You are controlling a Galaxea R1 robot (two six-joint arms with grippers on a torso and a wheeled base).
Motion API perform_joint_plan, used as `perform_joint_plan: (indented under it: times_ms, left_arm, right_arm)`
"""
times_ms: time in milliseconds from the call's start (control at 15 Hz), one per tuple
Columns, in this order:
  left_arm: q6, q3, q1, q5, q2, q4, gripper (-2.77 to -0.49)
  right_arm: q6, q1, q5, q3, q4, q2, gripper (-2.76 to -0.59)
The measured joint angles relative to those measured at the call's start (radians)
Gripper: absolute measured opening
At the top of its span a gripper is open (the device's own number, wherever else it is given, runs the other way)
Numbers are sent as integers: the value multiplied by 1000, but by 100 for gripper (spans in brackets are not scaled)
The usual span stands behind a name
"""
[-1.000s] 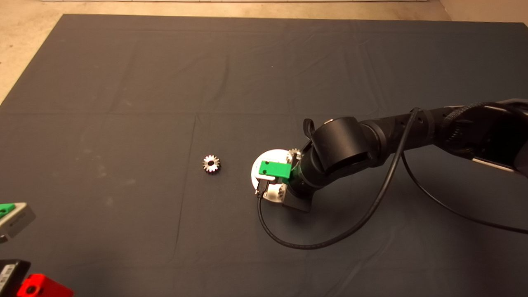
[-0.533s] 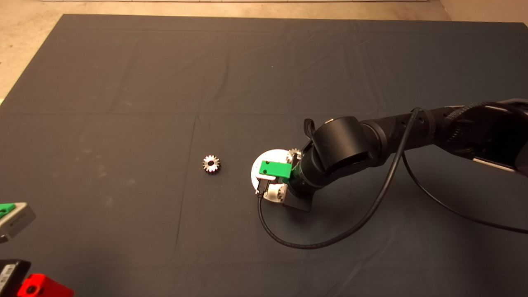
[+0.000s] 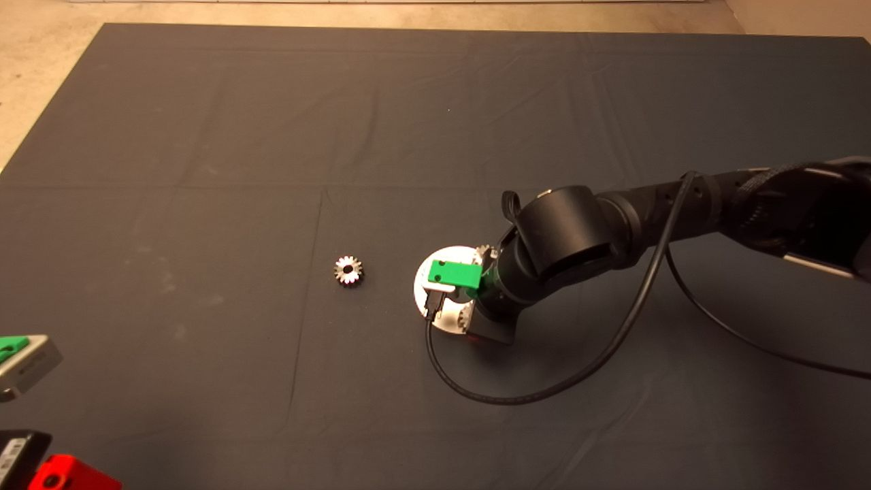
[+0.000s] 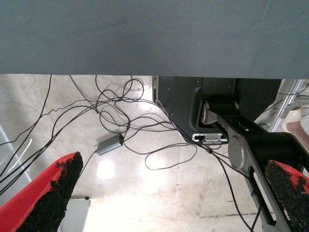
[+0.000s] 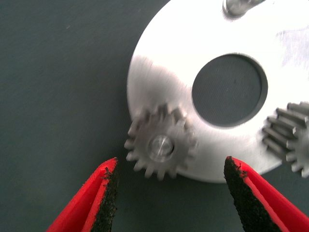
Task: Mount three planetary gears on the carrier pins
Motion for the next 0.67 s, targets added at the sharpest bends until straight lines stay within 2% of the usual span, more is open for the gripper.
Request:
perform_joint_plan:
  times_ms: [67,133,200,400,467,533,667]
  left_arm:
    - [0,0,0,0,1,0,-51]
    - [0,0,0,0,0,0,-51]
    - [0,0,0,0,1,0,-51]
    - [4,0,0,0,4,0,-51]
    - [8,0,0,0,7,0,-51]
    - [11,0,0,0,9,0,-51]
    - [18,0,0,0,13,0,-51]
  right_arm:
    - [32,27,-1,35,44,-6,-177]
    - [67,46,-2,73,70,-9,-170]
    - [141,68,-1,150,110,-10,-163]
    - [368,96,7,327,184,-16,-150]
    - [435,104,6,354,198,-29,-149]
    - [482,110,7,366,203,-50,-149]
    - [532,116,9,371,212,-145,-136]
